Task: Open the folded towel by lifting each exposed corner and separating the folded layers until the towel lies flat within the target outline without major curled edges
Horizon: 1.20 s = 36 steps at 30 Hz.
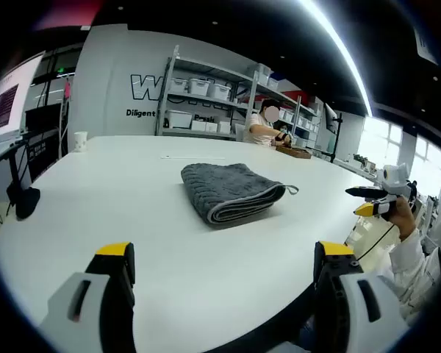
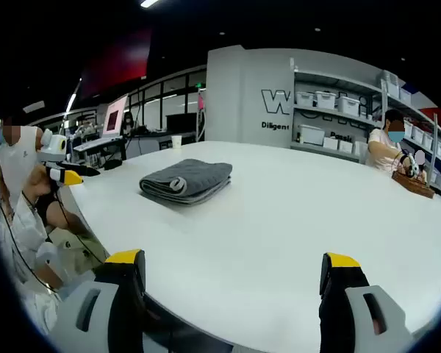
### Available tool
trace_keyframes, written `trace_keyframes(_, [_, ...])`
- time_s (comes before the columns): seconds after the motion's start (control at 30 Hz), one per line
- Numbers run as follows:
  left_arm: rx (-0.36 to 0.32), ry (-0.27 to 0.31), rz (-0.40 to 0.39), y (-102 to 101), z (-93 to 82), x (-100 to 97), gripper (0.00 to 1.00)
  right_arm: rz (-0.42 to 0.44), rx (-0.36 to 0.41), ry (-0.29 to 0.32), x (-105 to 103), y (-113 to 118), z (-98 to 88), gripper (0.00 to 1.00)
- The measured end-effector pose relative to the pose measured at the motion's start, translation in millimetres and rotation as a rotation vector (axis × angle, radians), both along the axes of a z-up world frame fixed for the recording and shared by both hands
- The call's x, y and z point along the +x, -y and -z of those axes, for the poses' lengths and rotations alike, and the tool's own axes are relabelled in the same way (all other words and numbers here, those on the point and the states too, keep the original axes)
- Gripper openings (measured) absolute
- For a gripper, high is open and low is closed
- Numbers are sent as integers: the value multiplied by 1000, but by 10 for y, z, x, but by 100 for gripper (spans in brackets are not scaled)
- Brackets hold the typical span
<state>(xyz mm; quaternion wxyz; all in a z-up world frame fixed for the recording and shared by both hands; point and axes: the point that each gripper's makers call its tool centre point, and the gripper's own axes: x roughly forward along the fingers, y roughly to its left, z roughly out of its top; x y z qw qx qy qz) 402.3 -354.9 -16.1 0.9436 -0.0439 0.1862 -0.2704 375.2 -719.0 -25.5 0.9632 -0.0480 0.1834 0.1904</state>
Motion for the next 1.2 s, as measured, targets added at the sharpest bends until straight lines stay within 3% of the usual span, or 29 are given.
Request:
trace_keyframes(0.53, [2, -9, -13, -13, -4, -24, 99, -25, -14, 13, 72, -25, -93, 99])
trace_keyframes(0.77, [-1, -12, -19, -21, -6, -38, 99, -33, -13, -30, 34, -22, 63, 99])
trace_keyframes(1.2, [9, -11, -19, 9, -69, -53, 99, -7, 5, -33, 24, 85, 49, 98])
